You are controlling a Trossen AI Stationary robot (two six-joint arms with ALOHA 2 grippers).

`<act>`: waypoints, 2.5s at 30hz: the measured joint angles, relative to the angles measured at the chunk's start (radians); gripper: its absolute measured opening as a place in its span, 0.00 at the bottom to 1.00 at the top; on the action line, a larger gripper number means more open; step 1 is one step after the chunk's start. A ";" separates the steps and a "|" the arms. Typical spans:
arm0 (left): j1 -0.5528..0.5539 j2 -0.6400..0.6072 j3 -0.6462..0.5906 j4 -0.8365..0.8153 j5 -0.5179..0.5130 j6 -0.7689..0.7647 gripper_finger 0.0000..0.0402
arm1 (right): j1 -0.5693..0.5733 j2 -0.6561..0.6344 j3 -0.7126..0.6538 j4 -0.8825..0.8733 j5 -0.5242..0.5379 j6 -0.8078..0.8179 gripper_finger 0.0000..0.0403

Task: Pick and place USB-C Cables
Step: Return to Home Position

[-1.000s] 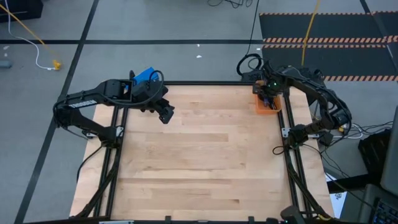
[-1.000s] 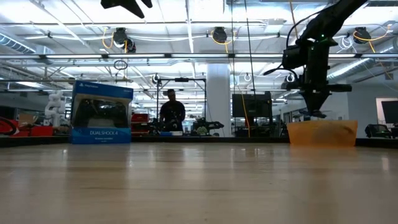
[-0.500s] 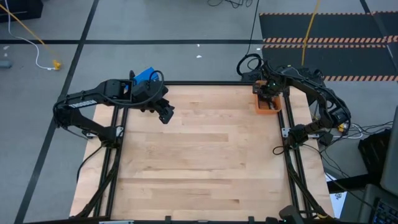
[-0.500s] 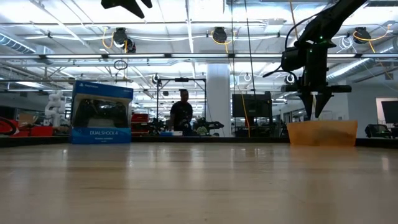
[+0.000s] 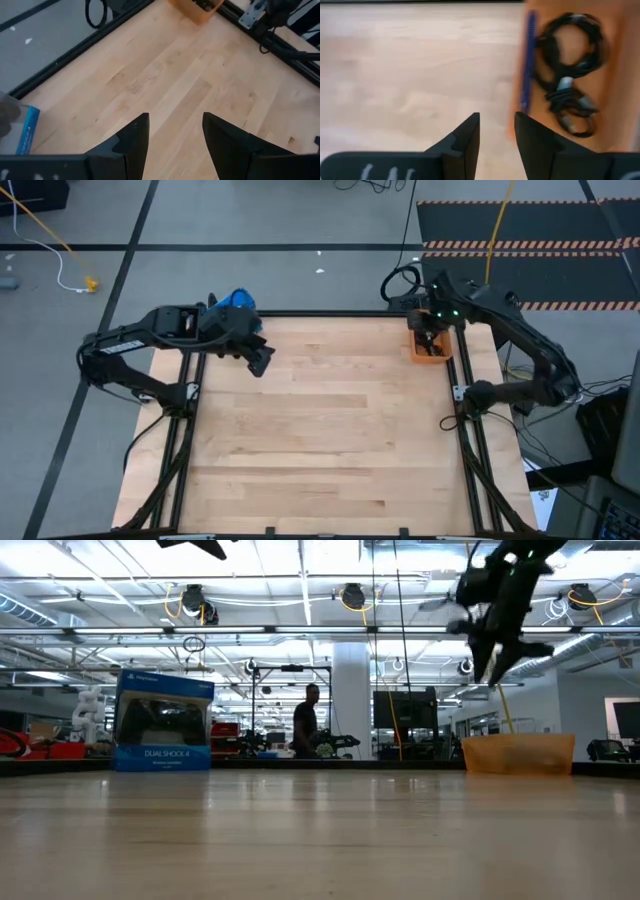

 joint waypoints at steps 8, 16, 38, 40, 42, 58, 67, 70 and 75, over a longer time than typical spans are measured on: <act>-0.006 -0.083 0.000 -0.012 -0.005 0.032 0.46 | 0.234 -0.266 0.003 0.118 -0.043 0.074 0.22; 0.000 -0.093 -0.006 -0.030 -0.050 0.190 0.43 | 0.421 -0.411 0.003 0.316 -0.040 -0.060 0.02; -0.131 -0.096 -0.122 0.191 -0.054 0.287 0.02 | 0.718 -0.629 -0.443 1.015 -0.201 -0.553 0.00; -0.130 -0.117 -0.184 0.295 -0.049 0.334 0.01 | 0.729 -0.648 -0.536 1.113 -0.202 -0.552 0.00; -0.129 -0.144 -0.257 0.416 -0.053 0.363 0.01 | 0.744 -0.665 -0.625 1.222 -0.201 -0.553 0.00; -0.128 -0.309 -0.921 1.129 -0.052 0.376 0.00 | 0.787 -0.682 -1.097 1.755 -0.041 -0.694 0.00; -0.128 -0.434 -1.146 1.282 -0.044 0.382 0.00 | 0.786 -0.696 -1.105 1.764 -0.035 -0.737 0.00; -0.128 -0.483 -1.205 1.320 -0.045 0.381 0.00 | 0.786 -0.706 -1.105 1.763 -0.016 -0.740 0.00; -0.128 -0.552 -1.269 1.331 -0.045 0.380 0.00 | 0.786 -0.709 -1.107 1.758 -0.016 -0.740 0.00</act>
